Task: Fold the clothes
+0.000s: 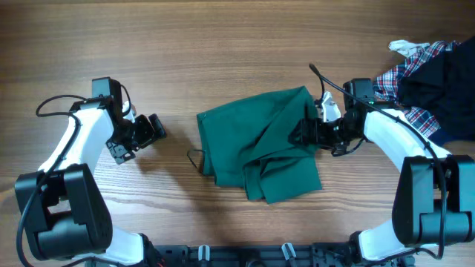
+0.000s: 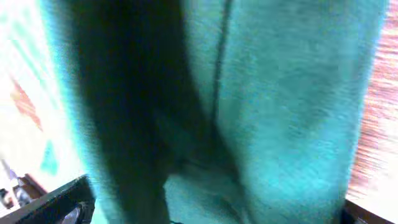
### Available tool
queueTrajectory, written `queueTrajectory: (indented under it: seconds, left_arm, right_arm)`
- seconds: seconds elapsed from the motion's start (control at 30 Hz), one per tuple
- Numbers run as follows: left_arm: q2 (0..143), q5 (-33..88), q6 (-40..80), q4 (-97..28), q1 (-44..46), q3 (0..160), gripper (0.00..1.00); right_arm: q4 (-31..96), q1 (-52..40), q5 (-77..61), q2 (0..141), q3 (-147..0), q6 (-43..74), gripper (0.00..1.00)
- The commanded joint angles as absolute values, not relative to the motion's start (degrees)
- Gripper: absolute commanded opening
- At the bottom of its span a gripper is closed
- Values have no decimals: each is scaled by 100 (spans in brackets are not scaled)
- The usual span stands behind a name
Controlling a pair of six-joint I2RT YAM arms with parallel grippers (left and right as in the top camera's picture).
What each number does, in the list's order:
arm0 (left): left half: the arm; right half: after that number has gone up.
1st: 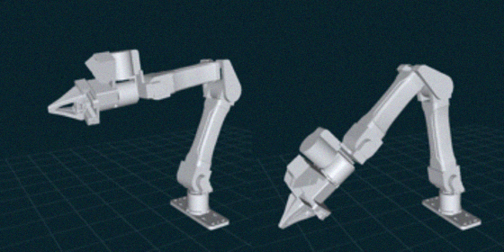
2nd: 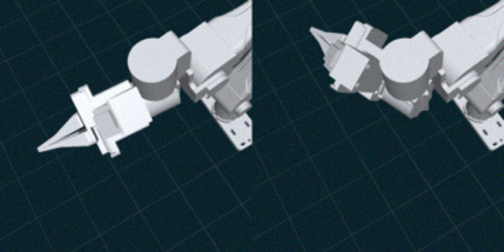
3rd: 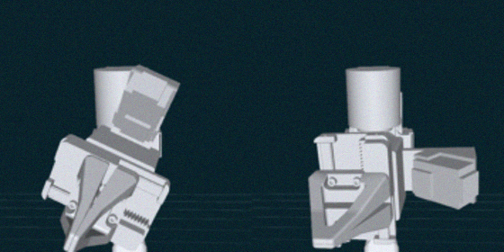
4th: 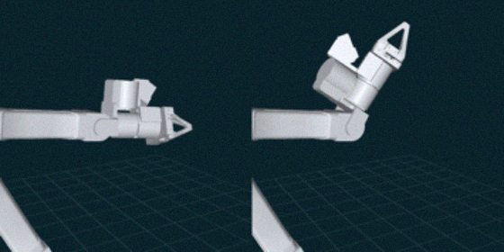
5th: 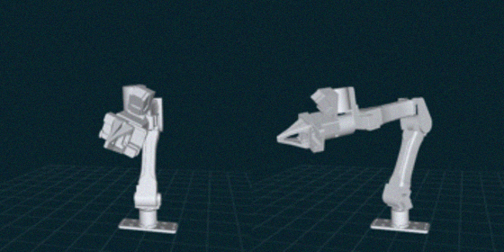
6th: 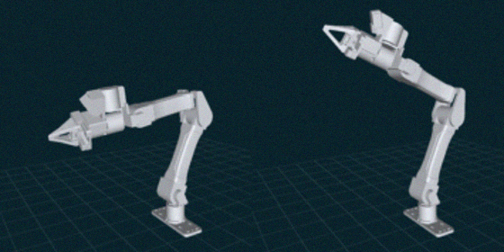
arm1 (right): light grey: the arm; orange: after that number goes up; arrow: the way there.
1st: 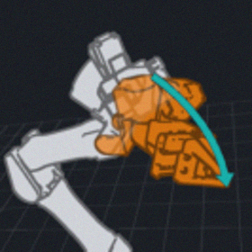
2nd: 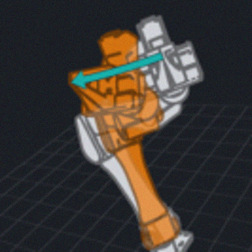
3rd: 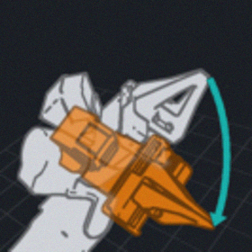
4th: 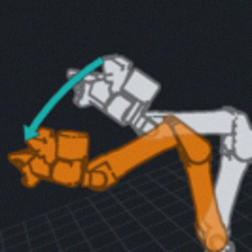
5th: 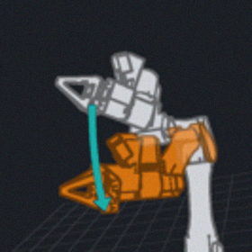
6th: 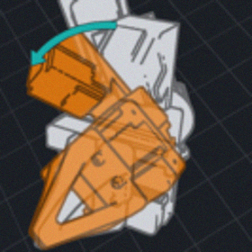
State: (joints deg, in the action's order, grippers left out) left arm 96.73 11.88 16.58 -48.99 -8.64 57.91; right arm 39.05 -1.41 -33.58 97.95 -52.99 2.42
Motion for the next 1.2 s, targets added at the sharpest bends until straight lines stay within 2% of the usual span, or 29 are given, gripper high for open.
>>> queueTrajectory:
  seconds: [0.0, 0.07, 0.33, 0.37, 0.43, 0.6, 0.67, 0.77, 0.8, 0.83, 0.87, 1.0, 1.13, 1.17]
  left_arm:
    - [9568, 1221, 1535, -4888, -843, 5885, 100]
    - [9568, 1221, 1535, -4888, -843, 5885, 100]
    - [9568, 1221, 1535, -4888, -843, 5885, 100]
    - [9568, 1221, 1535, -4888, -843, 5885, 100]
    - [9568, 1221, 1535, -4886, -843, 5885, 100]
    - [9568, 1219, 1535, -4886, -843, 5885, 100]
    - [9568, 1219, 1535, -4884, -843, 5885, 100]
    - [9568, 1219, 1535, -4884, -843, 5885, 100]
    - [9568, 1219, 1535, -4884, -843, 5885, 100]
    - [9568, 1219, 1533, -4884, -843, 5885, 100]
    - [9568, 1219, 1533, -4884, -843, 5885, 100]
    - [9568, 1219, 1516, -4884, -843, 5885, 100]
    - [9568, 1219, 1516, -4884, -843, 5885, 100]
    - [9568, 1219, 1516, -4884, -843, 5885, 100]
  right_arm:
    - [3854, -161, -3780, 9804, -5288, 130, 99]
    - [3852, -163, -3800, 9804, -5293, 174, 96]
    - [4038, -163, -3776, 9804, -5540, 661, 66]
    - [4147, -165, -3776, 9802, -5610, 666, 57]
    - [4342, -163, -3776, 9791, -5760, 668, 49]
    - [4445, -244, -3780, 9432, -5885, 814, 41]
    - [4438, -392, -3892, 9310, -5885, 965, 31]
    - [4403, -718, -3903, 9310, -5885, 1072, 27]
    - [4311, -888, -3905, 9310, -5885, 1260, 18]
    - [4237, -974, -3903, 9310, -5885, 1363, 14]
    - [4091, -1122, -3905, 9310, -5885, 1546, 5]
    - [3518, -1669, -3905, 9310, -5885, 2145, 4]
    - [2281, -2187, -3872, 9310, -5885, 3050, 5]
    - [2165, -2270, -3664, 9310, -5885, 3181, 22]
